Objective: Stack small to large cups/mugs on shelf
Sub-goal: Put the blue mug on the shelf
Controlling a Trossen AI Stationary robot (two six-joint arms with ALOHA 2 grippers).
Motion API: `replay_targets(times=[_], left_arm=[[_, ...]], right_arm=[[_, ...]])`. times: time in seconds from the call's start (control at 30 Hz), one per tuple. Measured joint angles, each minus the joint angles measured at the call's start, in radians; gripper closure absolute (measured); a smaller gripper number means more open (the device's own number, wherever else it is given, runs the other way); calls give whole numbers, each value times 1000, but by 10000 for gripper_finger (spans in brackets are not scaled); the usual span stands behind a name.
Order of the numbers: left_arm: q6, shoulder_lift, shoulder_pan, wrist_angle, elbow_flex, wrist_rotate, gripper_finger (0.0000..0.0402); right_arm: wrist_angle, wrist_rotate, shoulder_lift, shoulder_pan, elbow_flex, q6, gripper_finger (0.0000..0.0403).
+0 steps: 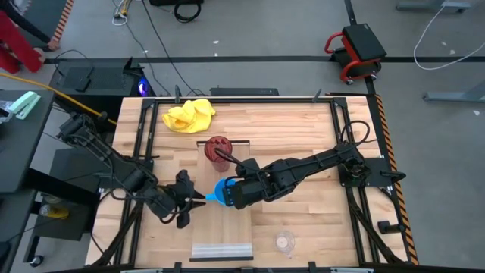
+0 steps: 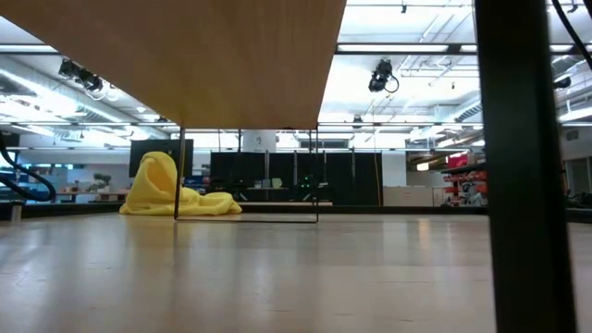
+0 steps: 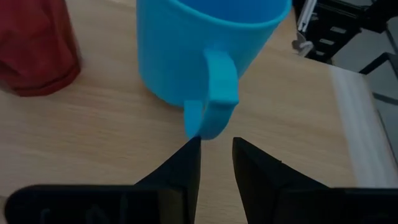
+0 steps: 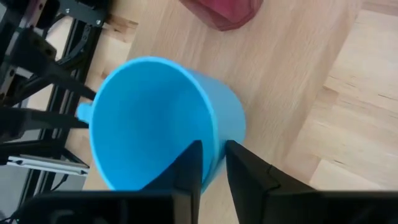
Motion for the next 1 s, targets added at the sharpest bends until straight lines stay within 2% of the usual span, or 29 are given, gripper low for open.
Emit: replay_targets(times=[0.3,0.67,0.83,1.0], left_arm=[[-7,0,1,-11,0,-2,298],[-52,-1,0,-74,0,4,301],[-79,-15,-1,-78,0,5,302],[-138,-41,-2,-123,1,5,302]], right_arm=[[-1,26,-1,15,0,-27,293],[-13,78,-36,65,0,-71,289],[-69,114,-58,106,0,-203,298],[-287,176,-69,152,-4,-173,338]])
